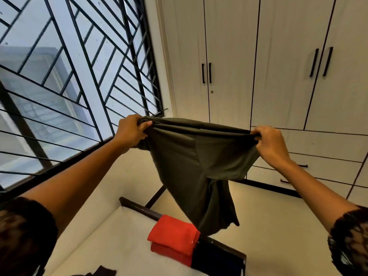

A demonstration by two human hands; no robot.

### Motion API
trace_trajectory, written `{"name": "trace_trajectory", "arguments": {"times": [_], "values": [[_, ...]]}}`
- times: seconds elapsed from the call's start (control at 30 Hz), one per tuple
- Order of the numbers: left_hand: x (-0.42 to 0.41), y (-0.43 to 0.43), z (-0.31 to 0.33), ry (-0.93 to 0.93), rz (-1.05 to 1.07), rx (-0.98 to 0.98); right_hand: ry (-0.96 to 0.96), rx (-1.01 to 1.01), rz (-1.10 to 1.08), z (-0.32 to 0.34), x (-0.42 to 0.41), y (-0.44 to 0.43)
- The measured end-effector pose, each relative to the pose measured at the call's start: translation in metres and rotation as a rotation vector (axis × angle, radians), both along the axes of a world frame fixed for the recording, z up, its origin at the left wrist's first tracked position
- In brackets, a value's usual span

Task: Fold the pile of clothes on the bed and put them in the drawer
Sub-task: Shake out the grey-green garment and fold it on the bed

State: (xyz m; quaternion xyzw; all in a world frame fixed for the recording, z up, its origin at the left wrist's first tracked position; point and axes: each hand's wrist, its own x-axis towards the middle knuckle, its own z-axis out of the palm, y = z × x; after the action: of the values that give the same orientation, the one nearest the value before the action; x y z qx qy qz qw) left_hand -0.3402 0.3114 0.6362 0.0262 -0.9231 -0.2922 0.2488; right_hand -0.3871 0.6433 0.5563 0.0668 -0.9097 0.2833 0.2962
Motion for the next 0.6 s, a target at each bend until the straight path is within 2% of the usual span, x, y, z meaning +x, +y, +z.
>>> {"name": "trace_trajectory", "arguments": {"times": [0.07,0.3,0.4,0.5,0.6], "values": [[0.010,-0.008,-0.019,0.021,-0.041,0.025,-0.016,-0.004,-0.005,-0.013,0.015,-0.004],[0.093,-0.058,-0.116,0.003,-0.018,-0.113,-0.179,0.019,0.124,-0.109,0.098,-0.046],[0.149,-0.099,-0.179,-0.116,-0.068,-0.207,-0.297,0.051,0.237,-0.170,0.145,-0.073],[0.209,-0.136,-0.243,-0.318,-0.143,-0.318,-0.445,0.095,0.349,-0.234,0.195,-0.097],[0.270,-0.165,-0.311,-0.545,-0.072,-0.346,-0.512,0.091,0.469,-0.299,0.250,-0.126]]}}
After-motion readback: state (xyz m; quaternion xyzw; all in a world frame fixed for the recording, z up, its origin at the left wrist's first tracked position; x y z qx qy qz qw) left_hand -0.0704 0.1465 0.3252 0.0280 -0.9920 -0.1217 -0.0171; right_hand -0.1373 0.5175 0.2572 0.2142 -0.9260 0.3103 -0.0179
